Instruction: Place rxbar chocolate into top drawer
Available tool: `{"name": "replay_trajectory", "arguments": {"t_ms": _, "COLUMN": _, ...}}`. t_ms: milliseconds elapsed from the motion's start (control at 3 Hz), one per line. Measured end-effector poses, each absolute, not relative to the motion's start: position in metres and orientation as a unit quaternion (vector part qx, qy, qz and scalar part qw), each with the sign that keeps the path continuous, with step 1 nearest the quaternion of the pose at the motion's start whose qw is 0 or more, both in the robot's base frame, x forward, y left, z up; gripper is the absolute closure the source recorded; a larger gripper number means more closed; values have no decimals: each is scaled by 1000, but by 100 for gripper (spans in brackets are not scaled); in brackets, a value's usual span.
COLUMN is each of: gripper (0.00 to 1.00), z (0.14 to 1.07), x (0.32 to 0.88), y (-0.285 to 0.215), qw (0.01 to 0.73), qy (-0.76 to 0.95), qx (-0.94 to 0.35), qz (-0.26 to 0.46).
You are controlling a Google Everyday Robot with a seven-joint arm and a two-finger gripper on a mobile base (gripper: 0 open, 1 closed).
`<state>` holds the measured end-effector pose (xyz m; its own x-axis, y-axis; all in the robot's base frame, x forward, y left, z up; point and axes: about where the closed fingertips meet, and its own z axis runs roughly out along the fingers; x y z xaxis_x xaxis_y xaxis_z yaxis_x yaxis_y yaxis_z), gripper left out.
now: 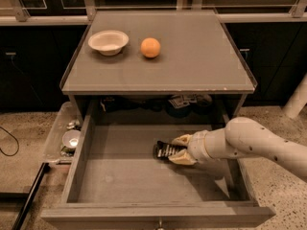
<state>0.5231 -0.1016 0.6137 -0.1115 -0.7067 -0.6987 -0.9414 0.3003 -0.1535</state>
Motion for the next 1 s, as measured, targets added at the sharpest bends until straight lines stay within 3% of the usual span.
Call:
{"name": "replay_trajectory", "arguments": {"t_ms": 333, "gripper": 82, "z": 614, "x": 523, "y": -102, "qw": 350, "qy": 726, "qx": -567, "qz": 168}}
{"name": "replay_trajectory", "arguments": {"t_ms": 1000, "gripper": 36, "z": 614, "x": 523, "y": -102, "qw": 350, "qy": 726, "qx": -567, "qz": 168}}
